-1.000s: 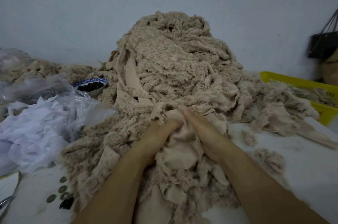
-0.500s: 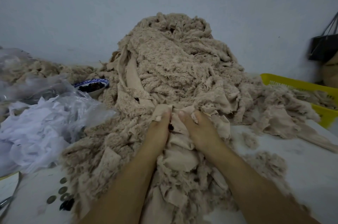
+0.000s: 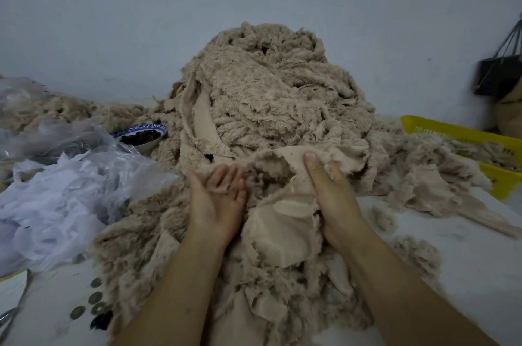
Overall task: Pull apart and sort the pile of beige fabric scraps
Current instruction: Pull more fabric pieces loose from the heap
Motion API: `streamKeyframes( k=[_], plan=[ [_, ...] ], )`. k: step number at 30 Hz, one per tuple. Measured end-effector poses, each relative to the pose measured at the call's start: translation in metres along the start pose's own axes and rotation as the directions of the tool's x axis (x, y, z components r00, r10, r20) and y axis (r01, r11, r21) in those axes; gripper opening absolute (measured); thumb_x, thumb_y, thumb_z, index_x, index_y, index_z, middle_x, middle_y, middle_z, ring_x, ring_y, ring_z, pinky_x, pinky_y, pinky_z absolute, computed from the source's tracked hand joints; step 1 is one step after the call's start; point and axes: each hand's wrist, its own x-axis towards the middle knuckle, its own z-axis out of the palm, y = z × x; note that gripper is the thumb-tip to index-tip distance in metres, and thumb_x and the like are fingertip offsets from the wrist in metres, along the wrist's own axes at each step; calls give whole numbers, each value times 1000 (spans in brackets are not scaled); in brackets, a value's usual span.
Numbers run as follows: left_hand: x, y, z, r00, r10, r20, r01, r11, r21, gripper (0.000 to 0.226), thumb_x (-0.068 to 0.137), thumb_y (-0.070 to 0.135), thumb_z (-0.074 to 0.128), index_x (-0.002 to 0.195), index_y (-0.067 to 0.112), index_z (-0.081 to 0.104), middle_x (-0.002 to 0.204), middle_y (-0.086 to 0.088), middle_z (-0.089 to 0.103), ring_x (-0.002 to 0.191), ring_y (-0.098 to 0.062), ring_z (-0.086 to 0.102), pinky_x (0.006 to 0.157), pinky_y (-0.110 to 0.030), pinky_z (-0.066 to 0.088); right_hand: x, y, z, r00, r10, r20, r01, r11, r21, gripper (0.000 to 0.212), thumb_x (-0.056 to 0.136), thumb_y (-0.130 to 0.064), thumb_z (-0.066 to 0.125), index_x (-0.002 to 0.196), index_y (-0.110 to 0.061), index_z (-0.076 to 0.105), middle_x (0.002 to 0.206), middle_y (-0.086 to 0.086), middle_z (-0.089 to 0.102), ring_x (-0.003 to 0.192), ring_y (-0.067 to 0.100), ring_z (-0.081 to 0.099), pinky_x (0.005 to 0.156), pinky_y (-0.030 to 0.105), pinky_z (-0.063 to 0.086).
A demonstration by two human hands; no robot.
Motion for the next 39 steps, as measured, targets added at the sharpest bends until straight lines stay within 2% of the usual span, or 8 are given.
streamKeyframes(
  k=[3, 6, 12, 17, 20, 24, 27, 39],
  plan=[
    [-12, -9, 11, 991, -65, 120, 9, 907, 420, 85, 84, 81, 34, 106, 10, 74, 107, -10, 74, 95, -19, 74, 73, -28, 59, -5, 12, 7, 999, 0, 53, 15, 963, -268, 63, 81, -62, 68, 129, -20, 62, 122, 3, 71, 114, 20, 66, 97, 40, 55],
    [-23, -19, 13, 973, -131, 192, -56, 670, 741, 78, 67, 87, 57, 111, 26, 77, 115, -6, 74, 106, -19, 72, 84, -31, 59, -7, 19, 6, 980, 25, 199, 67, 892, -447, 22, 96, -43, 61, 103, -23, 67, 80, -6, 76, 75, 10, 73, 63, 26, 57],
    [-14, -13, 9, 994, -79, 82, 38, 909, 414, 41, 83, 37, 66, 111, 7, 72, 103, -15, 76, 89, -25, 75, 64, -32, 61, -14, 20, 8, 867, 300, 398, 107, 667, -737, 21, 100, -49, 50, 89, -47, 69, 84, -32, 70, 82, -14, 64, 77, 12, 49],
    [-19, -14, 11, 983, -40, 181, -42, 903, 427, 41, 81, 27, 70, 115, 5, 70, 107, -15, 75, 94, -24, 75, 67, -30, 61, -14, 14, 9, 906, 264, 332, -57, 852, -521, 48, 78, -82, 53, 110, -50, 70, 115, -26, 69, 109, -7, 63, 93, 15, 50],
    [-23, -22, 13, 979, 31, 201, -154, 759, 632, 23, 89, 29, 69, 108, 16, 73, 101, -4, 78, 93, -15, 75, 69, -23, 58, -12, 13, 14, 972, 157, 173, -52, 867, -495, 42, 82, -79, 51, 110, -52, 68, 112, -24, 70, 110, -6, 62, 81, 9, 48],
    [-29, -29, 15, 973, 50, 225, -216, 537, 816, 19, 98, 41, 58, 110, 30, 69, 97, 19, 76, 91, 2, 71, 73, -14, 54, -1, 14, 10, 988, 110, -108, -148, 870, -469, 37, 95, -54, 50, 113, -29, 70, 117, -4, 70, 111, 16, 64, 96, 37, 52],
    [-30, -30, 17, 986, 51, 161, -167, 445, 880, 55, 97, 53, 53, 144, 24, 52, 142, 12, 56, 130, -8, 52, 111, -30, 42, 2, 12, 5, 972, 152, -178, -205, 920, -335, 34, 99, -48, 46, 119, -28, 65, 128, -1, 64, 118, 21, 60, 104, 45, 48],
    [-35, -19, 18, 969, -148, 197, 9, 821, 571, 33, 91, 28, 63, 118, 9, 68, 107, -16, 75, 94, -28, 74, 75, -37, 62, 8, 5, -5, 919, 364, -153, -341, 927, 155, 38, 102, -38, 48, 113, -10, 71, 105, 10, 76, 90, 21, 75, 69, 32, 61]
  ],
)
